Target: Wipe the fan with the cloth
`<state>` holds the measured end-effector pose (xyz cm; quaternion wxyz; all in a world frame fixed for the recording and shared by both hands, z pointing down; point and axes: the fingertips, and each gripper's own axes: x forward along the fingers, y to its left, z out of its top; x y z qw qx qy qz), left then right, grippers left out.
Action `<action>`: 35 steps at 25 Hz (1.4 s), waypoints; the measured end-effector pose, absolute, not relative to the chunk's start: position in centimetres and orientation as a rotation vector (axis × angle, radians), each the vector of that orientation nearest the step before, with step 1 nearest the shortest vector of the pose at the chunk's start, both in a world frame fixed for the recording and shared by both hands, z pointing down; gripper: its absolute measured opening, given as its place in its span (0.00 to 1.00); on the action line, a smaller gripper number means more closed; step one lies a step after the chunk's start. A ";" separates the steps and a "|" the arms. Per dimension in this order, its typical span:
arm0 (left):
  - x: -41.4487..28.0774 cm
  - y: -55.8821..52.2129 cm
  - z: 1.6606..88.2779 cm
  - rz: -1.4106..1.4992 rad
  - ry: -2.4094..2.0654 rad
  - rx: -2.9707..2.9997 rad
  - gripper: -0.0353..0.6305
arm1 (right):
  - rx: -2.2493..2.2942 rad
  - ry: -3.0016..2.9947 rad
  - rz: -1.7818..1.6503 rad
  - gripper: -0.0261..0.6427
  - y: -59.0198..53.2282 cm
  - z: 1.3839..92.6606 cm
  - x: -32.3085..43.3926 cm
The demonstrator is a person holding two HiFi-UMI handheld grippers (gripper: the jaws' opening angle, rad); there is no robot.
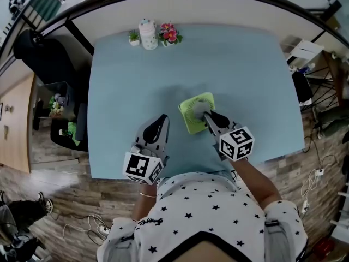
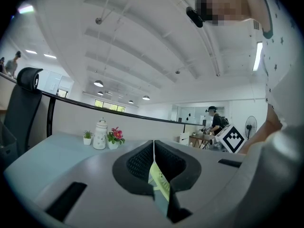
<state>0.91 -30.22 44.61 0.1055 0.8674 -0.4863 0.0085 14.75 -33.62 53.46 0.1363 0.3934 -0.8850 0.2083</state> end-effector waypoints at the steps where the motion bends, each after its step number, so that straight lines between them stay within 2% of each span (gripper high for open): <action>1: 0.9 -30.2 44.5 0.022 -1.433 2.557 0.10 | 1.098 -2.577 0.602 0.09 -33.0 53.5 13.8; 6: 0.6 -30.1 44.6 0.022 -1.441 2.549 0.10 | 0.950 -2.577 0.603 0.09 -31.2 55.1 10.6; 12: 0.1 -30.1 44.8 0.031 -1.453 2.538 0.10 | 0.890 -2.518 0.614 0.09 -30.6 57.8 10.1; 35: 0.7 -30.3 44.9 0.034 -1.423 2.551 0.10 | 1.220 -2.371 0.611 0.09 -34.4 58.2 19.7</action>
